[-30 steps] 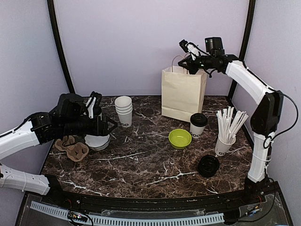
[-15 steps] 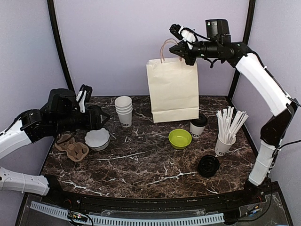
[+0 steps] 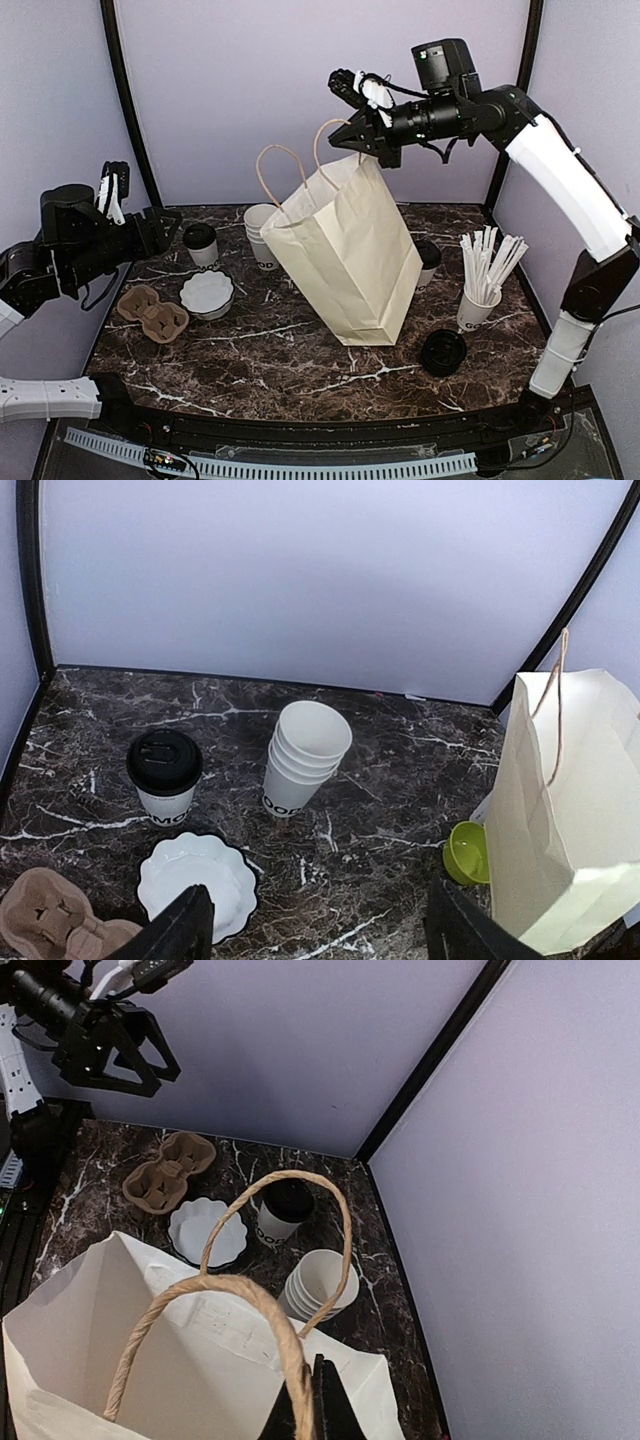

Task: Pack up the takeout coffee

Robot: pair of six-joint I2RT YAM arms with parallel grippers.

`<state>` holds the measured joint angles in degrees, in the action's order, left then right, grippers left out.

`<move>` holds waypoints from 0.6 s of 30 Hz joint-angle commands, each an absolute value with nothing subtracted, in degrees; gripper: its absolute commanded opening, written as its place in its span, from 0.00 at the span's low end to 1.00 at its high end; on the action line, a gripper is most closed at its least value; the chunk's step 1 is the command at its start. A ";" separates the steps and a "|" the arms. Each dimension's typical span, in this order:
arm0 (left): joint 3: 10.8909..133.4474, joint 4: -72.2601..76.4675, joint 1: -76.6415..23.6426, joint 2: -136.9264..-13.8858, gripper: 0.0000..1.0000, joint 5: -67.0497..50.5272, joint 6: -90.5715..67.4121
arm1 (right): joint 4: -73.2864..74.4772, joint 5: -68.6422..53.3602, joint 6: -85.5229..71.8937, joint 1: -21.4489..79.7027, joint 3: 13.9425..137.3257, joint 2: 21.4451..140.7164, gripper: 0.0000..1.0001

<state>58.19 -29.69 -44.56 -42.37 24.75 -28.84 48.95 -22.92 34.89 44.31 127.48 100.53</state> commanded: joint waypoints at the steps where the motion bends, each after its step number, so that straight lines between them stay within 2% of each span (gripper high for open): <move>1: 60.19 -32.57 -44.46 -42.87 0.75 26.26 -27.89 | 46.72 -21.90 31.77 47.74 128.52 101.70 0.00; 10: 60.24 -33.24 -44.40 -42.41 0.75 26.86 -27.18 | 40.26 -18.63 22.61 49.99 128.57 104.68 0.00; 18: 59.98 -33.23 -44.43 -42.38 0.76 28.09 -25.83 | 37.91 -29.05 20.37 51.07 119.38 104.85 0.00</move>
<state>58.83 -32.80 -44.56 -43.00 26.68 -27.18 41.78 -22.76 22.90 49.74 124.73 105.12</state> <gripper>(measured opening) 0.757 0.004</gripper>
